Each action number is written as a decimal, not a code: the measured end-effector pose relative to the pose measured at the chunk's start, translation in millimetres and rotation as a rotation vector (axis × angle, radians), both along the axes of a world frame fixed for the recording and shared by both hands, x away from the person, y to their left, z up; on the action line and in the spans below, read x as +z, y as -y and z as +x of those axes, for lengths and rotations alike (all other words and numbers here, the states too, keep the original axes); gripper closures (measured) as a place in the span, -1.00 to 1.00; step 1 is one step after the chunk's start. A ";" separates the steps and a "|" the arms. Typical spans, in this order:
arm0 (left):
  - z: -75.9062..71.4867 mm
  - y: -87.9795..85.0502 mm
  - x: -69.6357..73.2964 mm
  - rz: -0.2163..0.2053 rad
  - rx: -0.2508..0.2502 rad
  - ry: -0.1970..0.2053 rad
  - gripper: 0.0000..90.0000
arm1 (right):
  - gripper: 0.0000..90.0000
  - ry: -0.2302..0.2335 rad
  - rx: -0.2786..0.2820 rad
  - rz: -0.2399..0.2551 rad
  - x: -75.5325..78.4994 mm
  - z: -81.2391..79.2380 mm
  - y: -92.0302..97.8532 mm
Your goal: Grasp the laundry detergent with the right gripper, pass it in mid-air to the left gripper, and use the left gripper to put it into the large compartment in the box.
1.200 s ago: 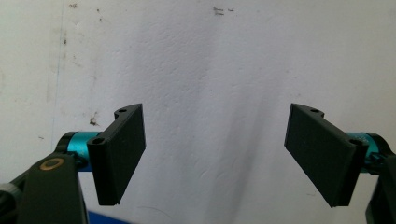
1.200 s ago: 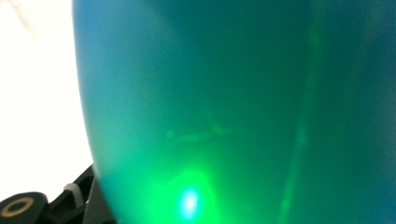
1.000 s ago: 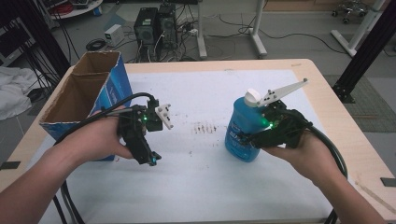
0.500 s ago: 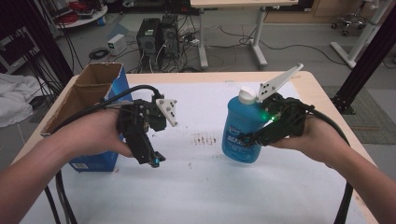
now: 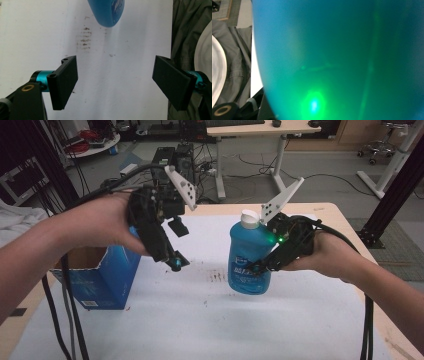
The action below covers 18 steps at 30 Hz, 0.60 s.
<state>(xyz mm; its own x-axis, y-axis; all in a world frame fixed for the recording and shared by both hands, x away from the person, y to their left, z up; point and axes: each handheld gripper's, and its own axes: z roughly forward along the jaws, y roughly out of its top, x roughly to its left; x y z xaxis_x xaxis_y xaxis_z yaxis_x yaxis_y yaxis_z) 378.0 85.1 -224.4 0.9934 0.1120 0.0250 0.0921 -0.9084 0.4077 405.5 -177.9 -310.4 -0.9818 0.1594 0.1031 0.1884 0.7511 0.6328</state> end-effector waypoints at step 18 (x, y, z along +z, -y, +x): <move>24.1 28.5 37.0 -0.039 -0.068 -0.013 -0.54 | 0.01 -0.003 0.166 0.015 14.0 6.9 -38.3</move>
